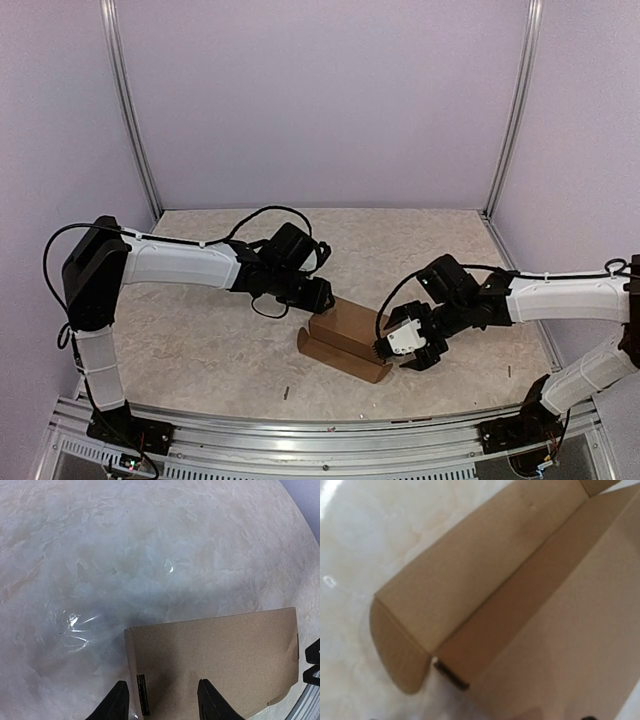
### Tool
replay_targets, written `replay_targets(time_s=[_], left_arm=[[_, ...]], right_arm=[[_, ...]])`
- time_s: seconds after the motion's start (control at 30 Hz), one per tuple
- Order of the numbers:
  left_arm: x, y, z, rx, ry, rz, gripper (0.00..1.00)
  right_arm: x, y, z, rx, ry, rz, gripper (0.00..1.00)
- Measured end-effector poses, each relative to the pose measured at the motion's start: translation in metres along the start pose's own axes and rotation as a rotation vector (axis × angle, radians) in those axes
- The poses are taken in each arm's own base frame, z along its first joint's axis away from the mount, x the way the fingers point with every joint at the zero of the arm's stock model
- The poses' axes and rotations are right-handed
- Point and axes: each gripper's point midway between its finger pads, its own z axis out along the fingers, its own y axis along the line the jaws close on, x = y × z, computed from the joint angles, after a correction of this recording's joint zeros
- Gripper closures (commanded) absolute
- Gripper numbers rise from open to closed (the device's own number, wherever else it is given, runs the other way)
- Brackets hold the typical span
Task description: Fold the paper box
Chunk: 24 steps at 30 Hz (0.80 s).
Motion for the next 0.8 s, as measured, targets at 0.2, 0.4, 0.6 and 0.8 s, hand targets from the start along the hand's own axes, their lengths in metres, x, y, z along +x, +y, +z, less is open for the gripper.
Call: replay_targets(time_s=[0.2,0.4,0.6,0.8], left_arm=[[0.002,-0.003,0.001,0.022,0.011,0.002,0.6],[0.005,-0.005,0.005,0.04,0.023,0.009,0.62],[0.004,-0.006,0.006,0.05,0.017,0.022,0.62],[0.001,-0.006,0.006,0.053,0.007,0.027,0.62]], right_arm=[[0.0,0.017,0.016,-0.038,0.021,-0.056,0.16],[-0.003,0.014,0.021,-0.007,0.028,-0.08,0.3],[-0.005,0.004,0.022,0.039,0.029,-0.066,0.38],[-0.009,0.001,0.023,0.06,0.025,-0.05,0.41]])
